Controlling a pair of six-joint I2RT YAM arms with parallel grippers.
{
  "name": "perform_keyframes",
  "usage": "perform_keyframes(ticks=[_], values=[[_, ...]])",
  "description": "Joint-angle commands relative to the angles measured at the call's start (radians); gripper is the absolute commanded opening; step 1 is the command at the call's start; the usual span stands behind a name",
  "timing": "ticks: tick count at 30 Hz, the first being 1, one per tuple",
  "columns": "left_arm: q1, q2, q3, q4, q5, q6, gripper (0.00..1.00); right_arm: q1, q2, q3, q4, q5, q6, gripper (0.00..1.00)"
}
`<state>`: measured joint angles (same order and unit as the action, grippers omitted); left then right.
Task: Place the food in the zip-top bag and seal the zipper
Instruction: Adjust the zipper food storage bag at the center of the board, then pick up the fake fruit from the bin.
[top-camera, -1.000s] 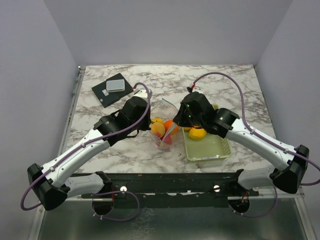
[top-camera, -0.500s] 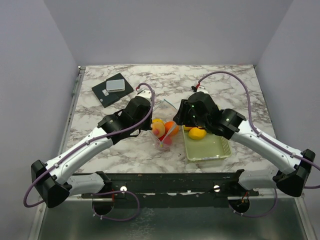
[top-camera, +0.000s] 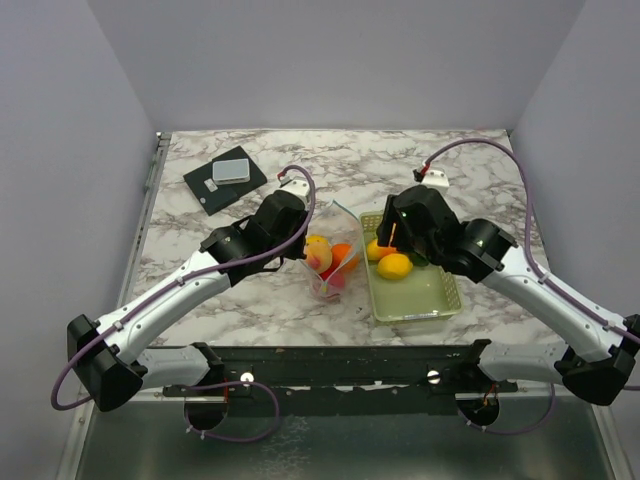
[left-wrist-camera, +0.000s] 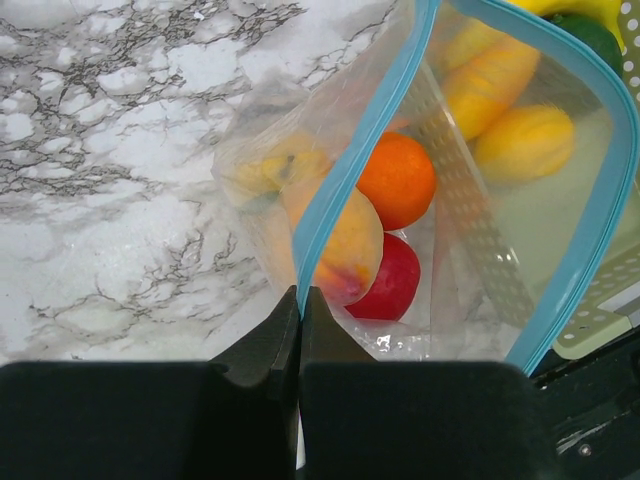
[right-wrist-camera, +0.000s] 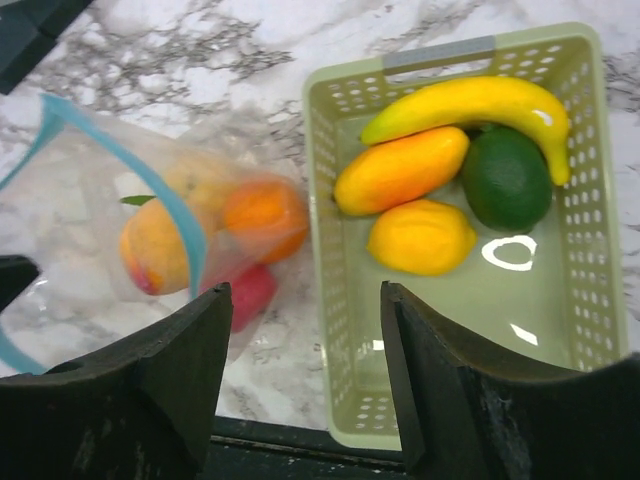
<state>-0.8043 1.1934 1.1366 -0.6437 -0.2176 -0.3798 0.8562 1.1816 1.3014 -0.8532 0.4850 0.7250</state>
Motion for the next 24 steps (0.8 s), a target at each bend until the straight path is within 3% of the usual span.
perform_keyframes(ticks=[1,6,12,24], values=[[0.004,-0.019,0.006,0.032,-0.008,0.048,0.00,-0.030,0.000,-0.069,-0.063,0.089,-0.001,0.67],[0.004,-0.029,-0.025,0.061,0.000,0.075,0.00,-0.069,-0.004,-0.192,0.015,0.035,0.011,0.80],[0.004,-0.078,-0.082,0.119,-0.005,0.093,0.00,-0.110,0.028,-0.296,0.095,-0.013,0.070,0.89],[0.025,-0.091,-0.149,0.151,-0.001,0.104,0.00,-0.181,0.107,-0.369,0.216,-0.080,0.110,0.97]])
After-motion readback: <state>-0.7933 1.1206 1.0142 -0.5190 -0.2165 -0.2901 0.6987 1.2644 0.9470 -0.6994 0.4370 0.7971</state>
